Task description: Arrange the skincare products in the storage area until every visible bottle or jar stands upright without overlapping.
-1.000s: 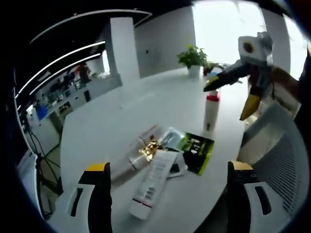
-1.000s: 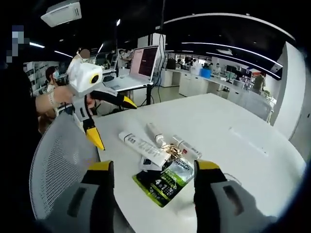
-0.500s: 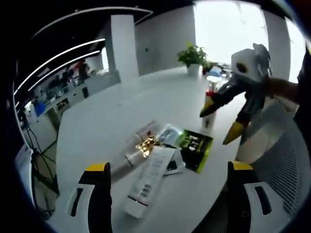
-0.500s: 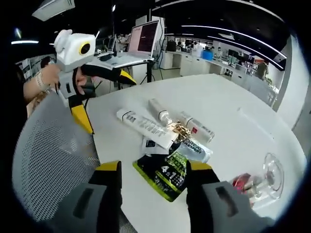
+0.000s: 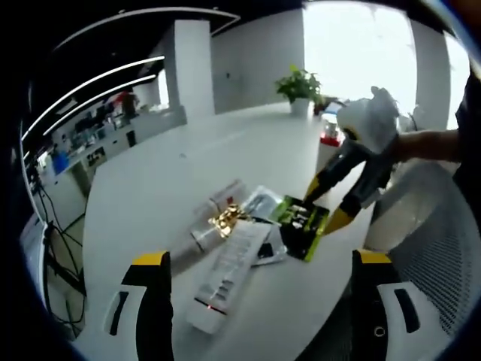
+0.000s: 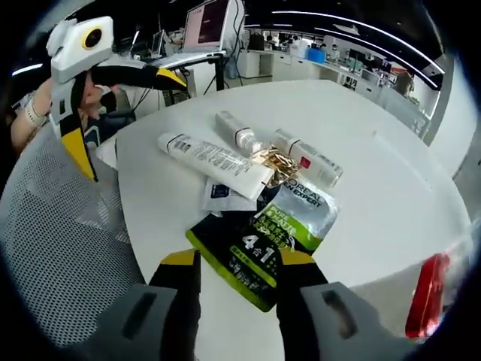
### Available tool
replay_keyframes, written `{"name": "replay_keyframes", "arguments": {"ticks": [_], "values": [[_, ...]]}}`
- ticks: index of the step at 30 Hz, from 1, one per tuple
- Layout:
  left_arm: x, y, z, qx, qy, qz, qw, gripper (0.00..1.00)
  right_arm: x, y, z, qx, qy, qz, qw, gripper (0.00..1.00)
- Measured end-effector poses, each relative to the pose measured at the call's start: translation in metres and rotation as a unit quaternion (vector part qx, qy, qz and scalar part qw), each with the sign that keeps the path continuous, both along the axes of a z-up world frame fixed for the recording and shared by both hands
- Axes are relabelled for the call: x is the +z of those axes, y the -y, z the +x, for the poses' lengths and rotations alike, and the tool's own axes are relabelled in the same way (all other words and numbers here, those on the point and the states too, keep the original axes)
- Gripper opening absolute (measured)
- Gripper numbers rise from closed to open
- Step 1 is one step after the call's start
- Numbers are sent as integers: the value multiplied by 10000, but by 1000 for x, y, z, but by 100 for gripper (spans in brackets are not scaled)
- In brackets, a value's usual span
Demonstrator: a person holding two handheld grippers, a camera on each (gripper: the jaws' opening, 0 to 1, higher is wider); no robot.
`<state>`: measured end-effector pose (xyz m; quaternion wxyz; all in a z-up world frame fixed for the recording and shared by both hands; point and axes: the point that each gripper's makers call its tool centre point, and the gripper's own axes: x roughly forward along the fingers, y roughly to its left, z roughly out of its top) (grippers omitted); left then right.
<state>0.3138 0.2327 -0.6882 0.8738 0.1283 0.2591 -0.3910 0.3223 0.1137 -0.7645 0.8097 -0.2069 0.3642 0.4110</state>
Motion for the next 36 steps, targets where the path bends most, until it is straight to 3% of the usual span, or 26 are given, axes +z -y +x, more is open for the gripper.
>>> {"name": "replay_keyframes", "arguments": {"ticks": [4, 8, 13, 15, 19, 26, 31, 36], "values": [[-16, -5, -6, -246, -233, 366, 9988, 96, -10, 2, 1, -24, -52, -137, 9999, 39], [-26, -10, -4, -380, -242, 727, 9963, 91, -13, 0, 4, -9, -60, -206, 9998, 38], [-29, -14, 3, -434, -285, 808, 9954, 87, -17, -3, 8, 76, -18, -355, 9993, 38], [-32, -18, 6, -522, -268, 989, 9934, 85, -17, -4, 9, 132, 16, -401, 9991, 38], [-35, -18, 16, -722, -124, 1194, 9901, 69, -18, -4, 10, 87, -17, -419, 9991, 38], [-51, -16, 30, -938, -268, 1599, 9823, 61, -18, -4, 10, 61, -48, -417, 9991, 38], [-60, -9, 38, -1012, -372, 1584, 9815, 53, -18, -5, 11, 15, -28, -379, 9993, 38], [-75, -6, 46, -1171, -531, 1874, 9738, 44, -18, -6, 12, -5, -21, -343, 9994, 38]]}}
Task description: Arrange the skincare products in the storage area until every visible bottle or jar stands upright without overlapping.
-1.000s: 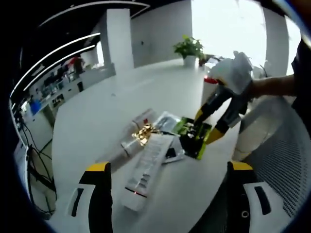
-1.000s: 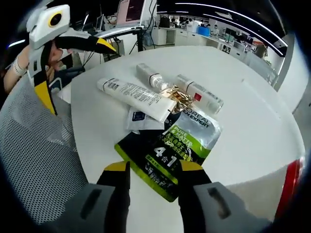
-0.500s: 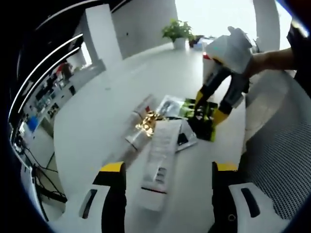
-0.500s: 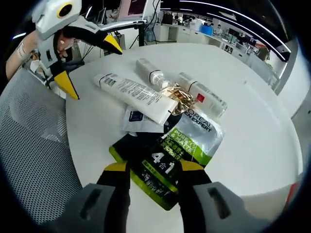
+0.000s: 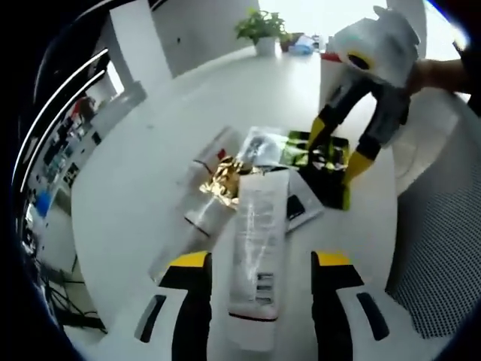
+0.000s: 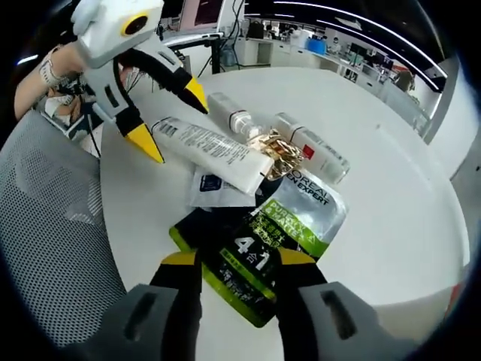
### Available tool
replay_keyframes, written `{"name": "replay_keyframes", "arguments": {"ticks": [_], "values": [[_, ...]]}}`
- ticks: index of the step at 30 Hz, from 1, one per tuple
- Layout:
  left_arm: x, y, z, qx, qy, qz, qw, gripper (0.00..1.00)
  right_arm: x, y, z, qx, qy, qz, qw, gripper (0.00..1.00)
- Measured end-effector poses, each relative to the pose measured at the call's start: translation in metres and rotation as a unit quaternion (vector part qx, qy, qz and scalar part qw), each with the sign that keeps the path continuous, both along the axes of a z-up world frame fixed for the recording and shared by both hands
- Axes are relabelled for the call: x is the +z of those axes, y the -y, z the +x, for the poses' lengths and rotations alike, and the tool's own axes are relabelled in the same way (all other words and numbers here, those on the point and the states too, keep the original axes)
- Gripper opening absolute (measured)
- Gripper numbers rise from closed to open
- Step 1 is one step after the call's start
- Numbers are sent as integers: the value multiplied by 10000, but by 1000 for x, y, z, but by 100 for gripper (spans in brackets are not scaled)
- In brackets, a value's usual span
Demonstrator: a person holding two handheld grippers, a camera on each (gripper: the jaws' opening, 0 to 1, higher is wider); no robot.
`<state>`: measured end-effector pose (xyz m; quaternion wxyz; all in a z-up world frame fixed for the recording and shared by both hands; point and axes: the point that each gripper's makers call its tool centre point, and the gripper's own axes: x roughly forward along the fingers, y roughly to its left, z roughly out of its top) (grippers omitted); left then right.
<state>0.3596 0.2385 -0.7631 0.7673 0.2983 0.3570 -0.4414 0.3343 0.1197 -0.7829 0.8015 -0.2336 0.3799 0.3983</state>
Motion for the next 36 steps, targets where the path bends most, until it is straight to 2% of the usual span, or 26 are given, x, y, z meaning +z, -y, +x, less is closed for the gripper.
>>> {"name": "replay_keyframes", "arguments": {"ticks": [2, 4, 14, 21, 30, 31, 33, 36], "values": [[-5, 2, 2, -111, -53, 87, 9999, 41, 0, 0, 0, -12, -1, 17, 10000, 38], [-7, 5, 4, -87, -174, 26, 9998, 40, 0, 0, 0, -9, 4, 29, 10000, 38], [-13, 16, 8, -246, -426, 7, 9988, 34, -1, 1, 0, -40, -11, 45, 10000, 38], [-17, 18, 10, -268, -501, 98, 9983, 31, -1, 0, 1, -53, -19, 57, 10000, 38], [-18, 20, 10, -373, -530, -4, 9979, 29, -1, -2, 2, -63, -29, 56, 10000, 37], [-18, 20, 10, -402, -511, -21, 9979, 29, -1, -2, 2, -68, -32, 51, 10000, 37], [-16, 24, 11, -777, -236, -108, 9966, 29, -1, -3, 3, -90, -38, 61, 9999, 37], [-16, 22, 10, -646, -250, -172, 9975, 28, -1, -4, 3, -90, -27, 71, 9999, 37]]}}
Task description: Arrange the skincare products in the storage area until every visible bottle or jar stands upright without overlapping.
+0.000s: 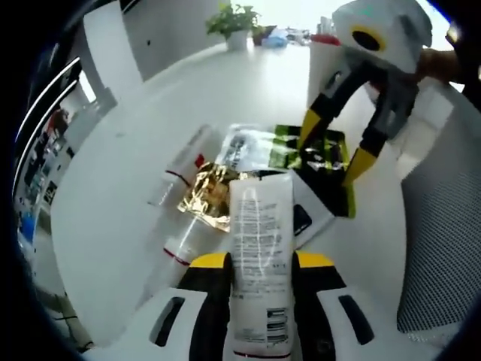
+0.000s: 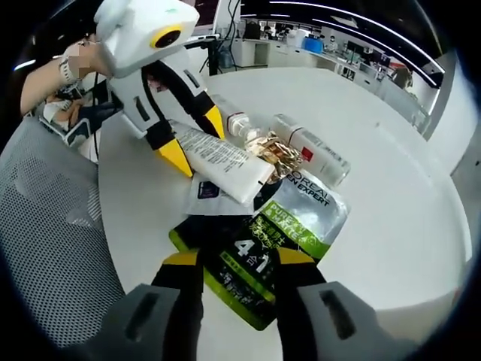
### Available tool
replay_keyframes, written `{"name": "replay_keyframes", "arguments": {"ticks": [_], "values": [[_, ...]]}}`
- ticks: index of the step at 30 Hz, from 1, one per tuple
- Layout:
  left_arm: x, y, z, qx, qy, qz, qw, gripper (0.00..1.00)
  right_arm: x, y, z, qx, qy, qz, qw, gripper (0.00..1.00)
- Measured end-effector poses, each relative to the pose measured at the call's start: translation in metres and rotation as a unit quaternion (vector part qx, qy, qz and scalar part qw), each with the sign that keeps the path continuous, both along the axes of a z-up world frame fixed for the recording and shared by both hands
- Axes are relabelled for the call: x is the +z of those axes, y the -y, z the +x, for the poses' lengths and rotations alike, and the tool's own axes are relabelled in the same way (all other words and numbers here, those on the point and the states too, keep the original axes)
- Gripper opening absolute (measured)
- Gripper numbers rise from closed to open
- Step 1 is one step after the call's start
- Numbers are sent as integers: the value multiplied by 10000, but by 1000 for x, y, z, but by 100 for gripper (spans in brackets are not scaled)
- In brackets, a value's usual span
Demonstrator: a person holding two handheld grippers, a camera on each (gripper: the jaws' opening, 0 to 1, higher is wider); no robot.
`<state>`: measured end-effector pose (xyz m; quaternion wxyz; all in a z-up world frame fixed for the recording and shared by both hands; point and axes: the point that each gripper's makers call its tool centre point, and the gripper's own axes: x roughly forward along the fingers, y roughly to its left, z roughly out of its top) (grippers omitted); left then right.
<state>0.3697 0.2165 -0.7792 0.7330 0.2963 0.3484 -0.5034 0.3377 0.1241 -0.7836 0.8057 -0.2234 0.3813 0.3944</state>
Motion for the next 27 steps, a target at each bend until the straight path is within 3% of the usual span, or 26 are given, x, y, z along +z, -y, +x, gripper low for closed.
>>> {"name": "replay_keyframes", "arguments": {"ticks": [8, 13, 20, 27], "values": [[8, -4, 8, 268, 339, -170, 9989, 26, 0, -8, 7, -23, 39, 33, 10000, 37], [22, -6, 12, 527, 432, -523, 9963, 26, -1, -15, 12, -23, 101, 43, 9999, 36], [51, -8, 16, 882, 624, -1066, 9884, 26, -1, -26, 24, -70, 172, 114, 9998, 35], [68, -16, 17, 1169, 791, -1310, 9813, 26, -1, -37, 36, -111, 219, 184, 9995, 34]]}}
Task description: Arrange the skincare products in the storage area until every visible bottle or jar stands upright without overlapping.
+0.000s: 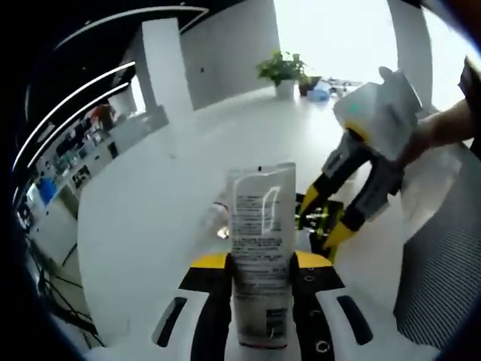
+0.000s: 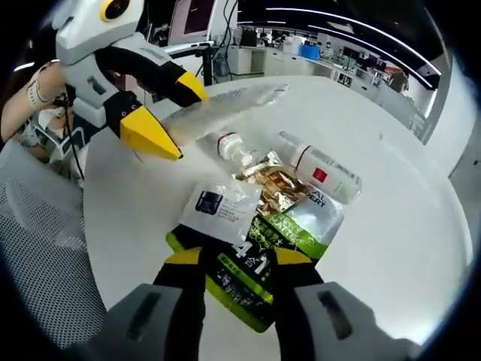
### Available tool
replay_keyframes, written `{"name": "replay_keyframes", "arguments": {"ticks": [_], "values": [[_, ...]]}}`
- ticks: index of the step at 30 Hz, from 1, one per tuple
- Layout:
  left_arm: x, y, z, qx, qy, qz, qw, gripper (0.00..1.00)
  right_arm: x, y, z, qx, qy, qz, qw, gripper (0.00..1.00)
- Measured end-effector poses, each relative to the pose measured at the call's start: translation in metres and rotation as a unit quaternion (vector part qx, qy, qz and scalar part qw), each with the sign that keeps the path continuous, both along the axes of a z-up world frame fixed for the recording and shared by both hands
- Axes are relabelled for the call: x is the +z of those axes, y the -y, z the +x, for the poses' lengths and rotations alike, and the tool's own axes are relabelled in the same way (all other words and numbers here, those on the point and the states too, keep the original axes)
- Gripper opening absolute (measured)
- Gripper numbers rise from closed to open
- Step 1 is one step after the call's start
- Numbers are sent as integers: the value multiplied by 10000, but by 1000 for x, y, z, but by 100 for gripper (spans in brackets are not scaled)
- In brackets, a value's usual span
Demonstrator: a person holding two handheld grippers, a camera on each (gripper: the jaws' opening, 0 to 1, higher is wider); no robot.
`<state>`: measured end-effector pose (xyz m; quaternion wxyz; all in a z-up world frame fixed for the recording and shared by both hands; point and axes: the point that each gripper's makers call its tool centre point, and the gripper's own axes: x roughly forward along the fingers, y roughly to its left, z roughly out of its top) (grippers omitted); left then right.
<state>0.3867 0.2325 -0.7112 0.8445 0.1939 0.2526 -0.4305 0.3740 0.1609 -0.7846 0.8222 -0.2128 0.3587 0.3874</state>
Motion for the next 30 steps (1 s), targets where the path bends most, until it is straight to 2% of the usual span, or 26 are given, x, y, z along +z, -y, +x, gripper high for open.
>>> {"name": "replay_keyframes", "arguments": {"ticks": [4, 8, 13, 19, 30], "values": [[7, -4, -1, 158, 54, -131, 9998, 26, 1, -4, 5, -10, 27, 28, 10000, 34], [17, -13, 5, 403, 135, -459, 9980, 26, 1, -9, 14, -24, 48, 43, 10000, 34], [29, -19, 12, 633, 419, -671, 9949, 26, 2, -14, 23, -63, 72, 68, 9999, 33], [43, -23, 13, 842, 409, -1073, 9898, 26, 3, -21, 34, -103, 106, 106, 9998, 33], [49, -15, 8, 825, 407, -1218, 9883, 26, 3, -25, 45, -174, 56, 157, 9997, 33]]}}
